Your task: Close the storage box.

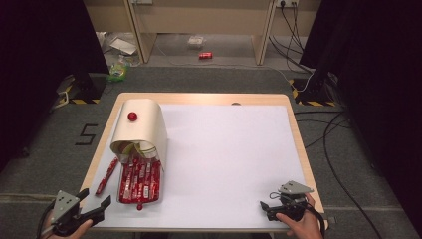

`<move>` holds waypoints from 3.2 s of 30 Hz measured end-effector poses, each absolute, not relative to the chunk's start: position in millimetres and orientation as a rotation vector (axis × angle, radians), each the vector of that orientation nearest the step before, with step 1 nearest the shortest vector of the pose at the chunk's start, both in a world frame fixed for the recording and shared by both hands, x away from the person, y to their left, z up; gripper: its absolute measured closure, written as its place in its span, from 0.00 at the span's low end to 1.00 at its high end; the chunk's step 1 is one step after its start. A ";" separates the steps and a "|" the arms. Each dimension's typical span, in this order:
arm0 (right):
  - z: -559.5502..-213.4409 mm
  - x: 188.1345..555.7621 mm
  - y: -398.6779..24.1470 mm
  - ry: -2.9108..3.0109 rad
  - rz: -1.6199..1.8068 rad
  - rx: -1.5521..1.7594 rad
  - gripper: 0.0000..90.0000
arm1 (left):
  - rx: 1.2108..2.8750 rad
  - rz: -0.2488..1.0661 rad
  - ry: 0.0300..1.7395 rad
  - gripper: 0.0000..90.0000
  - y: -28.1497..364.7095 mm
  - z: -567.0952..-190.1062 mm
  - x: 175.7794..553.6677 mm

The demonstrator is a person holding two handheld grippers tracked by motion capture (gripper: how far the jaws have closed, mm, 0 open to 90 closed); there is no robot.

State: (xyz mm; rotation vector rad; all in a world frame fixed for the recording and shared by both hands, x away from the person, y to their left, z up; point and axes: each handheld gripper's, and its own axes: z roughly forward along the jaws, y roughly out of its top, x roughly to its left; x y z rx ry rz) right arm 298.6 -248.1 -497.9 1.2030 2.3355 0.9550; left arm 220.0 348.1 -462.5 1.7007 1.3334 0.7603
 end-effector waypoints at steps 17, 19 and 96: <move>-497.4 299.2 -247.4 2.338 0.948 1.210 0.00 | 1.731 0.745 1.297 0.23 339.3 -465.9 207.0; -497.5 299.2 -247.4 2.338 0.949 1.210 0.00 | 1.739 0.748 1.289 0.23 338.2 -465.1 204.7; -497.7 299.2 -247.6 2.336 0.952 1.207 0.00 | 1.710 0.753 1.286 0.16 310.7 -478.3 257.8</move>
